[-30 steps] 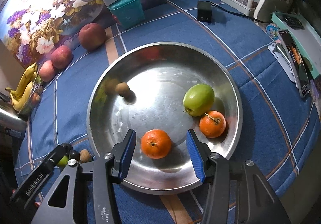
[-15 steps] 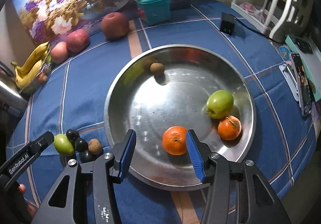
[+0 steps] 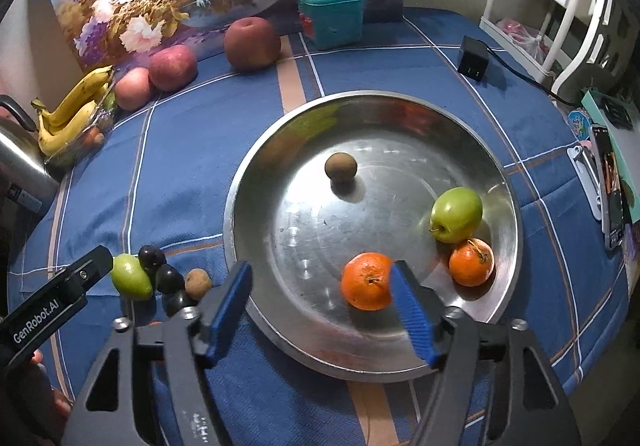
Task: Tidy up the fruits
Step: 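Withdraw both open tools from the bowl toward the remaining fruits, then move both open tools down toward the tangerine and black plums beside the bowl, then grasp the tangerine with the right tool while the left tool grasps a black plum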
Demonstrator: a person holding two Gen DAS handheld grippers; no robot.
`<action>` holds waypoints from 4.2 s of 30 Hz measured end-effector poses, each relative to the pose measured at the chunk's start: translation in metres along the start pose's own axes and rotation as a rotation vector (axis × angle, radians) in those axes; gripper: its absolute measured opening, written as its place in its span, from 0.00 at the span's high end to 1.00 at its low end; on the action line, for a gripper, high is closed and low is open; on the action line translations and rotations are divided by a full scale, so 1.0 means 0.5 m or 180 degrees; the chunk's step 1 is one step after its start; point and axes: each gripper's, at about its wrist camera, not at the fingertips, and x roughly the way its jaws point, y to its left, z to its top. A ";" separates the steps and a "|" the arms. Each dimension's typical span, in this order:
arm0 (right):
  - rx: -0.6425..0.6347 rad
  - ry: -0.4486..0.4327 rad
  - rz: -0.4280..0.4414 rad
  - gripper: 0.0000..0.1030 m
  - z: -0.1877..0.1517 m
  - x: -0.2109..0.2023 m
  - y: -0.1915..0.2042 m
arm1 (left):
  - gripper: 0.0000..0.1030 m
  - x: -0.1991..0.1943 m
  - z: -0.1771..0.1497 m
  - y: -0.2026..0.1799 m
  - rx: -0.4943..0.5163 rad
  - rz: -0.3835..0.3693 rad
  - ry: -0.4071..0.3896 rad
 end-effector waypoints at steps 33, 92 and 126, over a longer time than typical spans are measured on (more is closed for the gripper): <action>-0.0044 -0.0215 0.0184 0.05 -0.013 -0.005 0.012 | 0.00 -0.027 -0.005 -0.031 0.0329 0.0277 -0.0387; -0.0365 0.0055 0.0837 0.40 -0.044 0.010 0.195 | 0.01 -0.005 -0.030 0.174 -0.0561 0.0056 -0.0119; -0.0390 0.0768 0.0850 0.63 -0.084 0.089 0.220 | 0.15 0.082 -0.050 0.129 -0.0592 -0.0170 0.0521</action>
